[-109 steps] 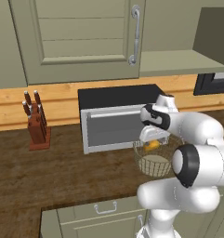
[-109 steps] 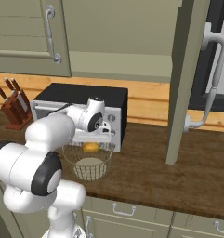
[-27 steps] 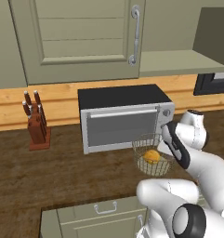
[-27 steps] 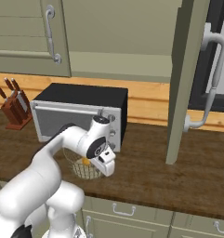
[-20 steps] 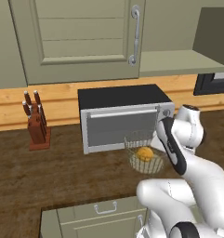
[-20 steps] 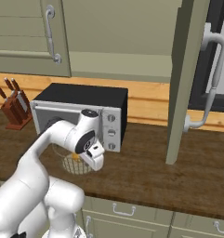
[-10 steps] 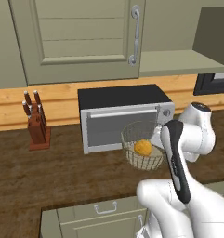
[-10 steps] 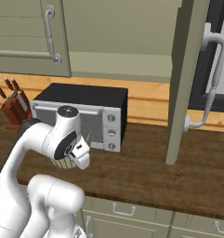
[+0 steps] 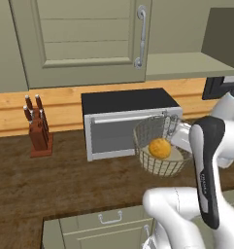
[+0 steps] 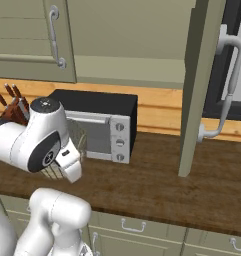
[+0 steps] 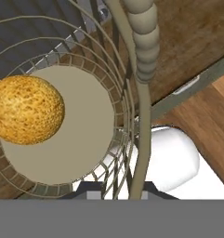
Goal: Open the cabinet, pick up the bread from the cabinet and place it in the basket. Then move the basket to the dining counter.
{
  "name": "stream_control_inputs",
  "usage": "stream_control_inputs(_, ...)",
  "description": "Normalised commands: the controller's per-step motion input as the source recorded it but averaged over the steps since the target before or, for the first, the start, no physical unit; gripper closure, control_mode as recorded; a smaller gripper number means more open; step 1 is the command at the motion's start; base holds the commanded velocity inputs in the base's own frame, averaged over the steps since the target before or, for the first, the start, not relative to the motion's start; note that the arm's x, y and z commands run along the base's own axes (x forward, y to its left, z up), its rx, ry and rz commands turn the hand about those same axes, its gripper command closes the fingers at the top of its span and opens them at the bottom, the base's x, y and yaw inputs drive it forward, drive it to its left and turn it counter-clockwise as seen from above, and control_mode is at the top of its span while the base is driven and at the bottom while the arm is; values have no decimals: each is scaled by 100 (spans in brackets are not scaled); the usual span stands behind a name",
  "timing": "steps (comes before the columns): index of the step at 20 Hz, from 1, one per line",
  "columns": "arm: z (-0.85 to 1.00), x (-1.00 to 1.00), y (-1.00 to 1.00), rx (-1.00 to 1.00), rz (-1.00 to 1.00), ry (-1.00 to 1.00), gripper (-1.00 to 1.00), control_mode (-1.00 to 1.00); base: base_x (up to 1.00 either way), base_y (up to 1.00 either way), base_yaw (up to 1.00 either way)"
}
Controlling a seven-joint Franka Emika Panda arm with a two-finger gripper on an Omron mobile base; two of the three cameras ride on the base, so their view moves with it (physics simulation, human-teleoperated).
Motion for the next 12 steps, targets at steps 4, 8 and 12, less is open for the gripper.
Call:
stream_control_inputs(4, 98, -92, -12, 0, -4, 0, 100, -100, 0, 0, 0)
stream_control_inputs(8, 63, -44, -18, -1, -3, 0, 100, -100, 0, 0, 0)
stream_control_inputs(12, 3, 3, -23, 0, -5, 11, 100, -100, 0, 0, 0)
